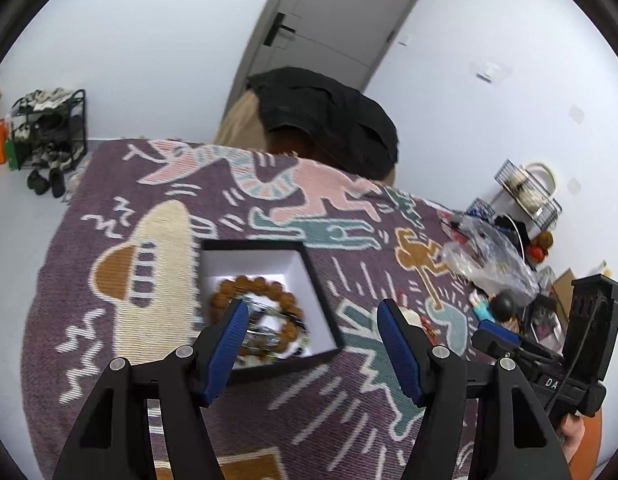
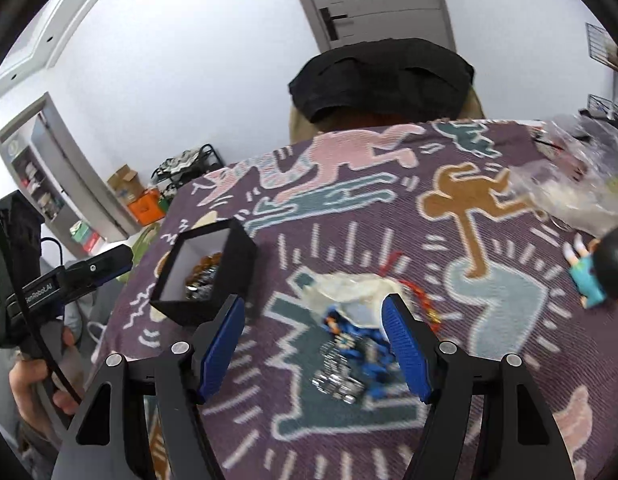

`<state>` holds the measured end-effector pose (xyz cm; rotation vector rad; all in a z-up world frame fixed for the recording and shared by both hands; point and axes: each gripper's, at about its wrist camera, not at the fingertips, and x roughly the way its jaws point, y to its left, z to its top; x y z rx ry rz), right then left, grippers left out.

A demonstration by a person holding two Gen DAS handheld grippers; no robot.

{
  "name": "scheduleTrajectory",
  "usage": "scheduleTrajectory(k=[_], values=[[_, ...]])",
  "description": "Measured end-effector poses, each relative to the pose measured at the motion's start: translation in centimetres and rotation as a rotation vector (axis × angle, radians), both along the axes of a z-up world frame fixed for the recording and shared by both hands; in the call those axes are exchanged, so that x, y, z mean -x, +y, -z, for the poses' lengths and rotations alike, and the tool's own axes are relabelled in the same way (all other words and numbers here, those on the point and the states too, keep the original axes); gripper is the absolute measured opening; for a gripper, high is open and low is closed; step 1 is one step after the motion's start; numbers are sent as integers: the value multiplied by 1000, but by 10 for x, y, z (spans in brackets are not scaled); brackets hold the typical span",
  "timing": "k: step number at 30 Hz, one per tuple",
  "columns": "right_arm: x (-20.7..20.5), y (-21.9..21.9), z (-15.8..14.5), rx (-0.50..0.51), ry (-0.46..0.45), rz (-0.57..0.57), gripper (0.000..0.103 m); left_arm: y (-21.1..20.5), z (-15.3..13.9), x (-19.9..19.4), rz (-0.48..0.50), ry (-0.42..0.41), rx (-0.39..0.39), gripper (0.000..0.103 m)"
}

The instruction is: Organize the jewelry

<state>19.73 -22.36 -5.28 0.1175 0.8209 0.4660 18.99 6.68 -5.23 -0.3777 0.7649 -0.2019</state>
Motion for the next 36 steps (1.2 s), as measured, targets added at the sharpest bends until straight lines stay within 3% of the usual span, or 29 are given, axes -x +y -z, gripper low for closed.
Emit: scheduleTrajectory(k=[17, 23, 27, 36], values=[[2, -58, 33, -36, 20, 87, 70, -87, 18, -13, 176, 32, -51, 68], [4, -67, 40, -54, 28, 83, 66, -112, 35, -18, 233, 84, -56, 54], [7, -70, 44, -64, 42, 67, 61, -128, 49, -21, 265, 124, -62, 53], [9, -83, 48, -70, 45, 90, 61, -155, 83, -31, 294, 229, -94, 53]])
